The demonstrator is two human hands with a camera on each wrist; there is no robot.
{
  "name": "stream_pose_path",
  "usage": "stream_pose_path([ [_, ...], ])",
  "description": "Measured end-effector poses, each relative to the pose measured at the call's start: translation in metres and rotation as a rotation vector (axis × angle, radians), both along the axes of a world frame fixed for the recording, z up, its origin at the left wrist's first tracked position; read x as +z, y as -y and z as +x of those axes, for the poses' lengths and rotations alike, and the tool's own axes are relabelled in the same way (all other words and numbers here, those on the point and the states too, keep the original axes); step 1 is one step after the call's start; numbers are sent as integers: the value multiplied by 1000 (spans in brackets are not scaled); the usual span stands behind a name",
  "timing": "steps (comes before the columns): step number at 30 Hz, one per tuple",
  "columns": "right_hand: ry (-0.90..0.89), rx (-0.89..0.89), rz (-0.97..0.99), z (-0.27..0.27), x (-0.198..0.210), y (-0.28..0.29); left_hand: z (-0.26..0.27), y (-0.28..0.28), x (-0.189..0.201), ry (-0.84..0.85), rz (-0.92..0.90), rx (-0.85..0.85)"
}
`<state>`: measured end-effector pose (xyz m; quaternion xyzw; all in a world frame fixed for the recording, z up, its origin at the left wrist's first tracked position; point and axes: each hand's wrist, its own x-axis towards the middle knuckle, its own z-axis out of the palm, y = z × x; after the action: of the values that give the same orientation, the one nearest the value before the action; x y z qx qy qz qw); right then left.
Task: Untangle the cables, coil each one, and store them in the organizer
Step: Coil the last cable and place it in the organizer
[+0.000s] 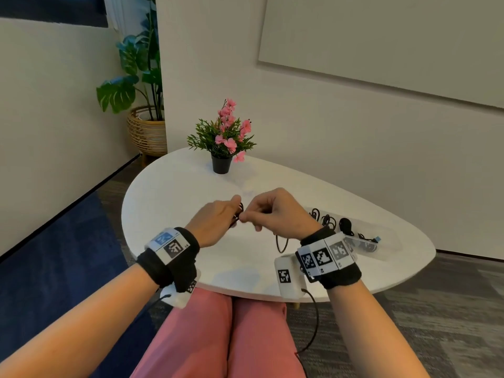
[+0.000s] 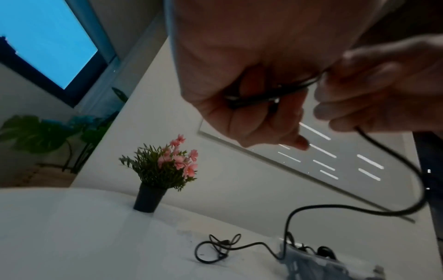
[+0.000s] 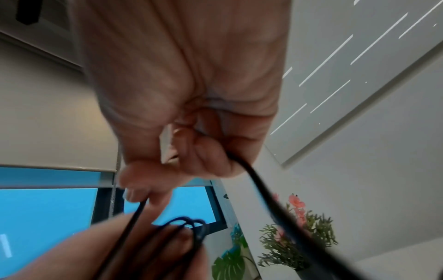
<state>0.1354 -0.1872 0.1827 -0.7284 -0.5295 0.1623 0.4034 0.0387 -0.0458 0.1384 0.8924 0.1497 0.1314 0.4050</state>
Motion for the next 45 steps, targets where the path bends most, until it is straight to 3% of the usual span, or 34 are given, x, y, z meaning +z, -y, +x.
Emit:
stream_pose_path([
  [3, -80, -124, 114, 12, -2, -2, 0, 5, 2, 3, -264, -126],
  [9, -506, -188, 234, 24, -19, 0, -1, -1, 7, 48, -372, -309],
  [12, -586, -180, 279, 28, -28, 0, -2, -9, 1, 125, -318, -242],
  [14, -620, -181, 268, 27, -35, -2, 0, -8, -4, 184, -394, -158],
  [16, -582, -197, 240, 24, -44, -7, 3, -4, -4, 274, -614, -98],
  [19, -347, -228, 194, 17, -60, -12, 7, -5, 1, 453, -1010, -4],
  [22, -192, -202, 139, 2, -78, -13, 6, -10, 12, 538, -1164, 53],
  [26, -161, -90, 8, -22, -91, -8, 1, -19, 27, 649, -1370, 177],
  [28, -148, -22, -62, -27, -91, -4, -3, -29, 28, 627, -1312, 269],
  [30, -125, 28, -79, -27, -85, -1, -6, -37, 24, 552, -1084, 342],
  [33, -54, 32, -43, -18, -69, -1, -6, -40, 10, 366, -448, 351],
  [35, -26, 8, 6, -11, -56, -3, -6, -33, 0, 176, 49, 254],
  [36, -6, -11, 37, -7, -50, -5, -6, -27, -2, 78, 204, 198],
  [38, 24, -72, 101, 0, -42, -7, -7, -18, -6, -13, 274, 91],
  [40, -14, -129, 168, 5, -40, -10, -7, -12, -6, 1, 123, -27],
  [42, -129, -194, 216, 9, -42, -11, -7, -9, -5, 19, 36, -119],
  [45, -343, -334, 242, 15, -49, -10, -9, -13, -1, -41, 49, -155],
])
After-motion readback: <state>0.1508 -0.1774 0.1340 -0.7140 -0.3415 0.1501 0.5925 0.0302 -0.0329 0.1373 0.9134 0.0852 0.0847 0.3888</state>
